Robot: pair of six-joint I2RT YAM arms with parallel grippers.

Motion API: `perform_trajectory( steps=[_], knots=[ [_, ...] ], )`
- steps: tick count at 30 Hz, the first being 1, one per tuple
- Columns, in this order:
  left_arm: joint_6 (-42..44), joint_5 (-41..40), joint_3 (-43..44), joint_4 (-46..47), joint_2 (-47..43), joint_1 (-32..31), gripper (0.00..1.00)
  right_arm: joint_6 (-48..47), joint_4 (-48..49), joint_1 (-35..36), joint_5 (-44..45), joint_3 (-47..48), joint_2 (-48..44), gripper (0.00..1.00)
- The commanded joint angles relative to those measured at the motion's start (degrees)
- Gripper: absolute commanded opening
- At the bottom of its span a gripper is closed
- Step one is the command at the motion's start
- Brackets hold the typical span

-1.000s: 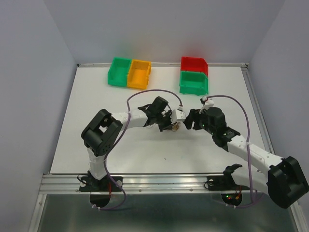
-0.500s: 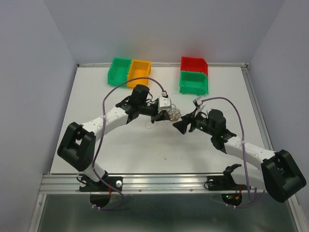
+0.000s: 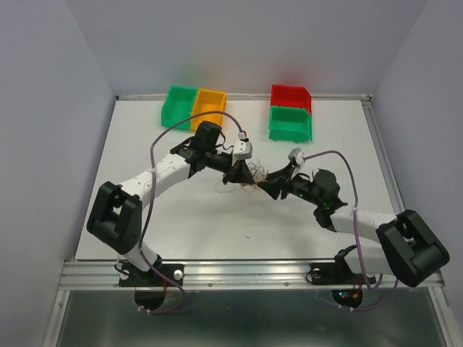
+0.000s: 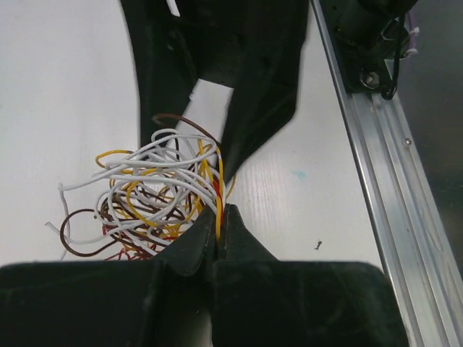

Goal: Untangle the cables

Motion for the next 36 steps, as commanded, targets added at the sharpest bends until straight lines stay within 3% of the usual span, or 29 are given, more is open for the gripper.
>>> perform_trajectory(
  steps=[1,3,6,8,9,10,11,13,14,17,25,27,29,30,31,32,34,36],
  knots=[
    [2.8,7.0,4.7,-5.3,0.1,0.8,0.00,0.3,12.7,-0.2,-5.3,-1.3,1.6,0.36],
    [1.2,7.2,4.1,-4.1,-1.0,2.2,0.00,0.8,12.6,-0.2,-3.8,-1.3,1.6,0.16],
    [-3.8,6.3,2.0,2.9,-4.4,4.7,0.00,2.2,12.5,-0.2,3.1,-2.0,1.0,0.01],
    [-10.3,1.2,-0.9,11.2,-8.8,5.9,0.00,4.7,10.2,-0.2,14.2,-1.4,-0.2,0.01],
    [-16.4,-2.6,-4.4,15.1,-10.8,5.9,0.00,5.8,3.9,-0.2,19.4,-0.5,-0.9,0.01],
    [-18.3,-12.0,-6.3,18.7,-13.0,5.9,0.00,6.9,0.3,-0.2,25.0,0.4,-1.5,0.00],
    [-20.0,-17.1,-8.1,24.9,-17.3,5.9,0.00,9.7,-3.5,-0.2,38.1,1.4,-2.6,0.01],
    [-23.8,-30.6,-13.0,31.6,-21.5,6.6,0.00,11.8,-12.2,-0.2,49.5,2.9,-3.6,0.01],
    [-25.2,-34.6,-14.0,33.0,-24.5,7.1,0.00,12.8,-13.8,-0.3,58.5,2.8,-4.1,0.01],
    [-27.6,-41.0,-16.0,35.0,-27.4,9.9,0.00,14.3,-18.9,-0.5,71.0,2.2,-5.2,0.01],
    [-28.4,-52.7,-16.6,36.2,-29.2,11.5,0.00,18.2,-24.1,-0.8,76.0,-1.2,-15.2,0.01],
    [-28.3,-53.7,-16.9,36.7,-29.6,11.6,0.00,21.3,-26.4,-0.8,81.5,-2.0,-17.3,0.01],
    [-27.7,-49.8,-17.5,37.6,-29.9,11.6,0.00,20.1,-28.9,-0.8,81.2,-2.8,-20.7,0.11],
    [-27.2,-46.5,-18.1,37.8,-29.9,11.6,0.00,18.0,-28.2,-0.8,78.3,-2.9,-21.6,0.36],
    [-26.7,-38.5,-18.1,38.0,-29.5,11.6,0.00,15.6,-26.7,-0.8,74.6,-3.3,-22.5,0.53],
    [-26.6,-35.0,-18.0,37.9,-28.4,11.4,0.00,11.6,-25.0,-0.8,66.3,-4.4,-23.6,0.82],
    [-26.8,-28.6,-16.9,37.3,-27.0,11.5,0.00,9.0,-19.6,-0.7,58.8,-5.3,-23.7,0.92],
    [-25.4,-22.8,-15.8,35.1,-25.7,11.0,0.00,6.9,-14.7,-0.8,49.5,-5.9,-22.4,0.95]
  ],
)
